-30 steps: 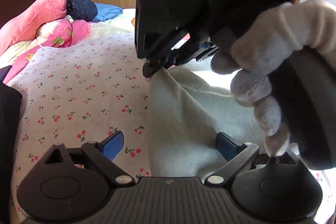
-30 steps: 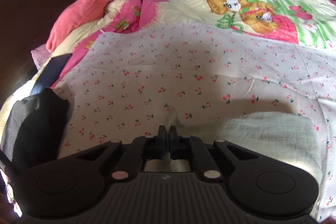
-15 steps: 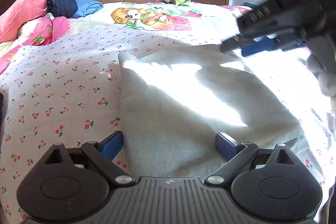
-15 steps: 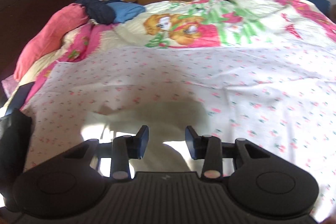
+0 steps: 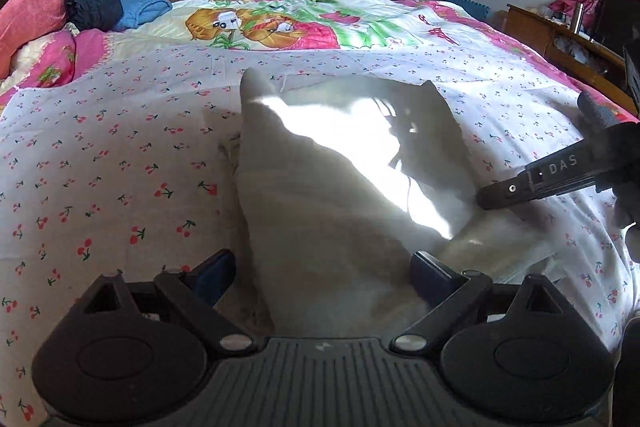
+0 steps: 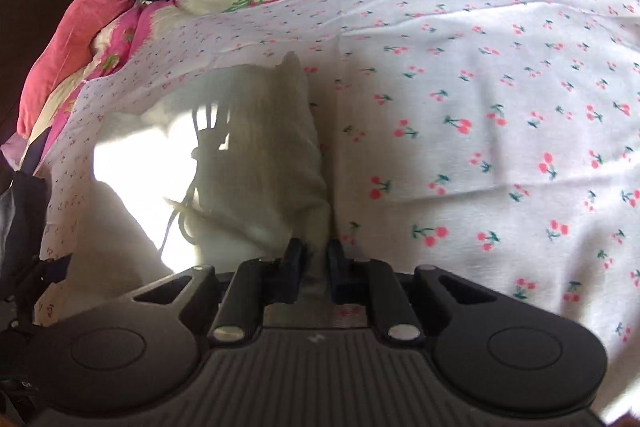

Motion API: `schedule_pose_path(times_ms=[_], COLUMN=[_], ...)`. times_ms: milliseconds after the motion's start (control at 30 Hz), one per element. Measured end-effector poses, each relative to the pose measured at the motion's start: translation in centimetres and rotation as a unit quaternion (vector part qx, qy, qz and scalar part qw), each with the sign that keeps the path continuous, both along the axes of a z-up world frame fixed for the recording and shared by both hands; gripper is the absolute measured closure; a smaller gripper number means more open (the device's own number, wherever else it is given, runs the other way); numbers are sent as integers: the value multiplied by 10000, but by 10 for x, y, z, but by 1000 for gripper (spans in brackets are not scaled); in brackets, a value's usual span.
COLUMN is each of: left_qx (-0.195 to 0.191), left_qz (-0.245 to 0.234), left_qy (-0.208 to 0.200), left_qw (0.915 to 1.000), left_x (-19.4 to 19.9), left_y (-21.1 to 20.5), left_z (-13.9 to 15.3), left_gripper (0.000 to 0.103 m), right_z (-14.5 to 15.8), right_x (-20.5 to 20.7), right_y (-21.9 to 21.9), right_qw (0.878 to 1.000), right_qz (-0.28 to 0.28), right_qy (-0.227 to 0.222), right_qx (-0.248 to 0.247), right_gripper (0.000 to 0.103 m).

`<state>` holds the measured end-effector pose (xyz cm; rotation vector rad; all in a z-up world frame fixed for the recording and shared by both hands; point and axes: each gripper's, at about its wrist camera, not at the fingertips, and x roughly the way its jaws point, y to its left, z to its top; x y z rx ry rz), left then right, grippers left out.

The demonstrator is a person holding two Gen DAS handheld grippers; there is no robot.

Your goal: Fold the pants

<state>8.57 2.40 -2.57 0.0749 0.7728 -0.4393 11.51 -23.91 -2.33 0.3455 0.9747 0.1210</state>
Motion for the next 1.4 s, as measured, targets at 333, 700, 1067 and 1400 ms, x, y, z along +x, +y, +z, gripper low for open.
schedule_pose_path(times_ms=[333,700,1067,1400], left_qx=[296,382,1135,1444], left_qz=[84,-874,180,480], left_qy=[-810,-838,-972,-373], left_qw=[9962,9919,9886,9876], left_x=[-6,103,137,25], left_y=[10,-121,-102,-6], left_z=[57,20,13,-5], left_gripper=[0,0,0,0], right_z=[26,-12,11,0], right_x=[-32,-57,-87,-71], right_y=[8,8,2,44], right_qw=[9970,9928,9955,9974], right_qz=[218,-198,-176,271], right_qy=[-296,-227,-516,-582], right_qx=[684,1157,775,313], right_gripper=[61,74,72,72])
